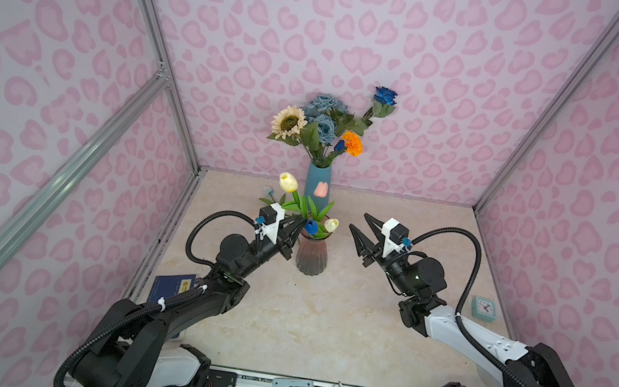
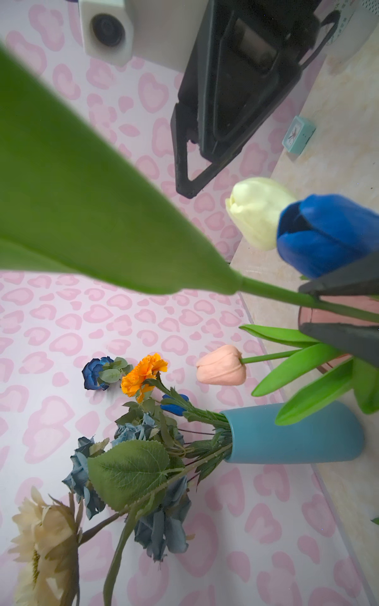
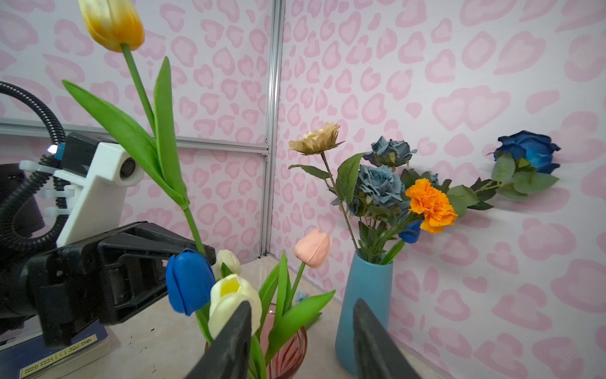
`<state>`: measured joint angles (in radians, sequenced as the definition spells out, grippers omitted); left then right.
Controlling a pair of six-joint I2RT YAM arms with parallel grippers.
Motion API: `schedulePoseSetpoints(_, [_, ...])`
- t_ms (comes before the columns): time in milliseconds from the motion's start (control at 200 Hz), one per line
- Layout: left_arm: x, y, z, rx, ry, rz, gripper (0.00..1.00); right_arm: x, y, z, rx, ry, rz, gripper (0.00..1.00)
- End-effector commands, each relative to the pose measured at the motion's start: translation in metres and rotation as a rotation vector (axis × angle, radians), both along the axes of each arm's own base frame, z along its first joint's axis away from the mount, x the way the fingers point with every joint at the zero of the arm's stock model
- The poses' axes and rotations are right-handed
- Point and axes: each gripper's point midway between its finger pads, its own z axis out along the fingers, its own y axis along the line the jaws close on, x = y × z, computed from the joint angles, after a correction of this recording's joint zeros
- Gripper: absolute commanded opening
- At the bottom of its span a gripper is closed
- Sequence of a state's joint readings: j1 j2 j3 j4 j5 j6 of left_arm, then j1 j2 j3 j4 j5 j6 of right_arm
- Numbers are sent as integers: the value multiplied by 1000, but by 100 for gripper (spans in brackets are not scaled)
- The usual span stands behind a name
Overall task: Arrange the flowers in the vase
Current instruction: 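Carry the yellow tulip over the pink vase with the left gripper, then lower the yellow tulip stem into the pink vase with the left gripper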
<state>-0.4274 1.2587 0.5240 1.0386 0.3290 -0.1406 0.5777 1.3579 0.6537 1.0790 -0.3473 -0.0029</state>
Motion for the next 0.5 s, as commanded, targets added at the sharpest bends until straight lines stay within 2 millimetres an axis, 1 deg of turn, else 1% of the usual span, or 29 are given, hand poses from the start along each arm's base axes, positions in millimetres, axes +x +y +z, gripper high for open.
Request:
schedulePoseSetpoints(0, [-1, 2, -6, 43, 10, 19, 20, -3, 1, 10, 20, -38, 12, 50])
schedulePoseSetpoints(55, [0, 3, -9, 74, 27, 32, 20, -3, 1, 10, 21, -39, 12, 50])
schedulePoseSetpoints(215, [3, 4, -18, 207, 99, 49, 14, -1, 2, 9, 19, -39, 14, 50])
schedulePoseSetpoints(280, [4, 5, -21, 265, 125, 54, 9, -1, 2, 8, 21, -38, 14, 50])
schedulePoseSetpoints(390, [5, 6, -22, 343, 175, 53, 8, 1, 3, 6, 23, -37, 15, 50])
schedulePoseSetpoints(450, [3, 2, -24, 380, 206, 24, 8, 1, 4, 5, 23, -36, 18, 50])
schedulePoseSetpoints(480, [4, 0, -21, 393, 213, 13, 9, 1, 4, 5, 25, -36, 18, 50])
schedulePoseSetpoints(490, [4, 0, -25, 404, 232, 9, 9, 1, 3, 6, 26, -37, 18, 50])
